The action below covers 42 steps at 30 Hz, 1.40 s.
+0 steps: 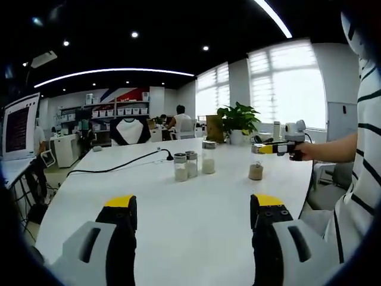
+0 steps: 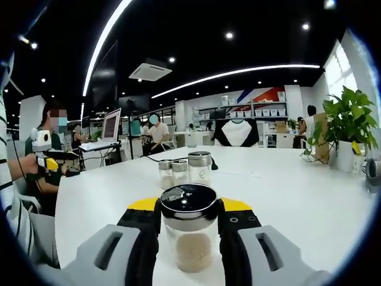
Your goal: Rotate the seasoning bottle until the label or dispensing opening points toward the visible target arrow and the bottle remains upright within the marked orientation range
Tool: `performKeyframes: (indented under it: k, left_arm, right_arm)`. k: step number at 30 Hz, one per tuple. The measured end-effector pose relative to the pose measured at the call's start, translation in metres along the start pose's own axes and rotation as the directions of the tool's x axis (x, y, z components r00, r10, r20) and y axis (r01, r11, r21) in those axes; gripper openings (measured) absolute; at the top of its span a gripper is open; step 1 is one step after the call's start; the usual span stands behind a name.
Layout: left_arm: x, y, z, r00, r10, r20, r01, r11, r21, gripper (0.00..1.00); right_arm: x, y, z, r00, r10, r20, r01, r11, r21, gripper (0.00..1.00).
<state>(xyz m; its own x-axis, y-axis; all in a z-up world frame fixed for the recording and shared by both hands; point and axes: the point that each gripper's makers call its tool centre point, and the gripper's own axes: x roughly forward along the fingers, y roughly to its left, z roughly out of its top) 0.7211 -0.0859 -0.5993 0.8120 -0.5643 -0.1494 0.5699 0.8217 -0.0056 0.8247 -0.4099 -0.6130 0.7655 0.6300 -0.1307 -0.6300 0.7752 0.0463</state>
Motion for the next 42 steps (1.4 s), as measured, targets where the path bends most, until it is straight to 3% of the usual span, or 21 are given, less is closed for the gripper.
performKeyframes:
  k: [11,19,25,31,37,41,42]
  left_arm:
    - [0.001,-0.001,-0.002,1.0,-0.004,-0.001,0.004,1.0,-0.005,0.82]
    - [-0.001,0.001,-0.001,1.0,-0.005,-0.007,0.005,1.0,0.004,0.82]
    - [-0.002,0.002,0.003,1.0,-0.001,-0.002,0.001,1.0,0.008,0.82]
    - [-0.004,0.001,0.003,1.0,0.0,-0.008,0.0,1.0,0.017,0.82]
    - [-0.005,0.003,0.003,1.0,0.012,-0.003,-0.012,1.0,0.008,0.82]
    - [-0.004,0.002,0.003,1.0,0.009,0.0,-0.009,1.0,0.004,0.82]
    - [-0.003,0.001,0.003,1.0,0.009,0.0,-0.009,1.0,0.006,0.82]
  right_arm:
    - [0.004,0.001,-0.001,0.992,0.125,0.007,-0.125,0.992,0.016,0.36]
    - [0.002,0.005,-0.002,0.97,0.242,0.017,-0.243,0.97,0.028,0.37]
    - [0.002,0.008,-0.001,0.963,0.268,0.013,-0.268,0.963,0.026,0.37]
    - [0.0,0.009,-0.002,0.975,0.222,-0.012,-0.222,0.975,0.015,0.37]
    - [-0.005,0.012,0.001,0.986,0.166,0.027,-0.167,0.985,0.033,0.44]
    - [-0.005,0.007,0.005,0.995,0.084,0.053,-0.088,0.993,0.081,0.49]
    - [-0.005,0.002,0.008,0.997,0.032,0.066,-0.037,0.996,0.079,0.51]
